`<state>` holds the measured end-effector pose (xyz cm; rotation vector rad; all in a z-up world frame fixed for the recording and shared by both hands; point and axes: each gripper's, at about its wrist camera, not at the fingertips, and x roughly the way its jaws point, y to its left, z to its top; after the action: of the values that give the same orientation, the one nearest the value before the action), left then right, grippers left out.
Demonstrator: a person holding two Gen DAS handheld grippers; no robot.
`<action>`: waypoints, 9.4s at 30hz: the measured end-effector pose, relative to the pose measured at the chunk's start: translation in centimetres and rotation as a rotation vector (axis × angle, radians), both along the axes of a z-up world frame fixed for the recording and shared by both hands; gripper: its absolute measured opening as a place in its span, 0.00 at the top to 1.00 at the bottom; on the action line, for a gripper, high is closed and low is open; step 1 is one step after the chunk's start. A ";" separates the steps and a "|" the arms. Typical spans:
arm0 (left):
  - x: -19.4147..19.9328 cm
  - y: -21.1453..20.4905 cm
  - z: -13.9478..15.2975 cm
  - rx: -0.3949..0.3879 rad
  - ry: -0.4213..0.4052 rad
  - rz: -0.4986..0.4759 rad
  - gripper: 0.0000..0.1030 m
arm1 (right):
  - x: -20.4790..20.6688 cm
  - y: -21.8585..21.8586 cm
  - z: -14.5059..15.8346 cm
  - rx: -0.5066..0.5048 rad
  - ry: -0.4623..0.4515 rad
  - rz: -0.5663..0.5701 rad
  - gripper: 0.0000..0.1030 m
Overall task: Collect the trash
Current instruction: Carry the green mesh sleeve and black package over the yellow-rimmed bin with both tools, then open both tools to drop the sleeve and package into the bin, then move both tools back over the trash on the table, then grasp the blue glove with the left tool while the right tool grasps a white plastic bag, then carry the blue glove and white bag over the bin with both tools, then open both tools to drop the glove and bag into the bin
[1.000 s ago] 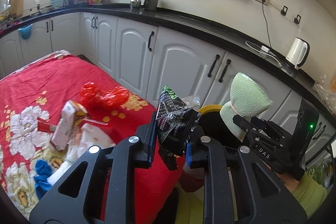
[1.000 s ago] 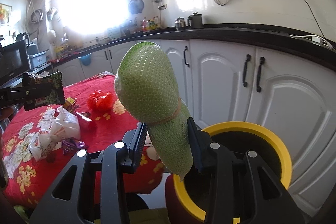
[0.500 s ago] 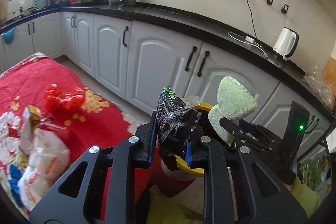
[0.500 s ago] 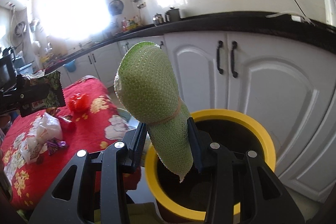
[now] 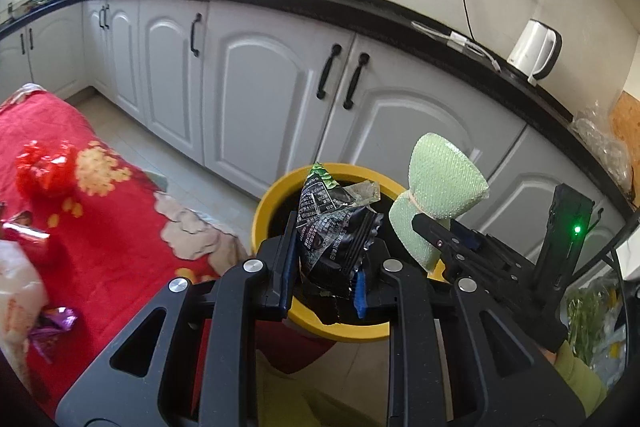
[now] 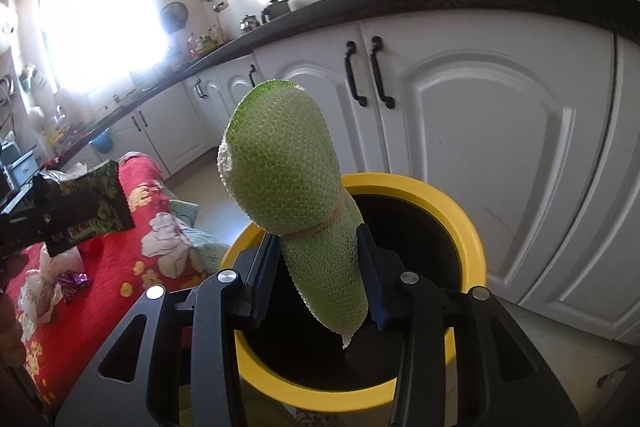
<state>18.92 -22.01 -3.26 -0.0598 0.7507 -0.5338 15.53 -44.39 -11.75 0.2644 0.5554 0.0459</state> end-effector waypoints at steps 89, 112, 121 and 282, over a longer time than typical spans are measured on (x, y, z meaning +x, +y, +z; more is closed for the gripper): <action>-4.3 23.1 5.1 -0.027 -0.178 0.568 0.11 | -2.7 18.3 9.3 -0.075 -0.151 0.362 0.07; -5.8 35.3 1.6 -0.099 -0.005 0.753 0.11 | 2.5 30.5 6.8 -0.061 0.035 0.586 0.07; -4.9 36.7 -2.1 -0.150 0.157 0.720 0.21 | 5.7 33.5 4.7 -0.027 0.156 0.628 0.07; 2.6 -2.2 -2.0 -0.015 -0.025 0.073 0.11 | 1.6 -4.5 4.5 -0.071 -0.127 -0.233 0.26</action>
<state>21.48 -24.16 -5.24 -0.0937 0.7173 -0.4695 17.15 -48.92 -7.29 0.2537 0.3966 -0.1809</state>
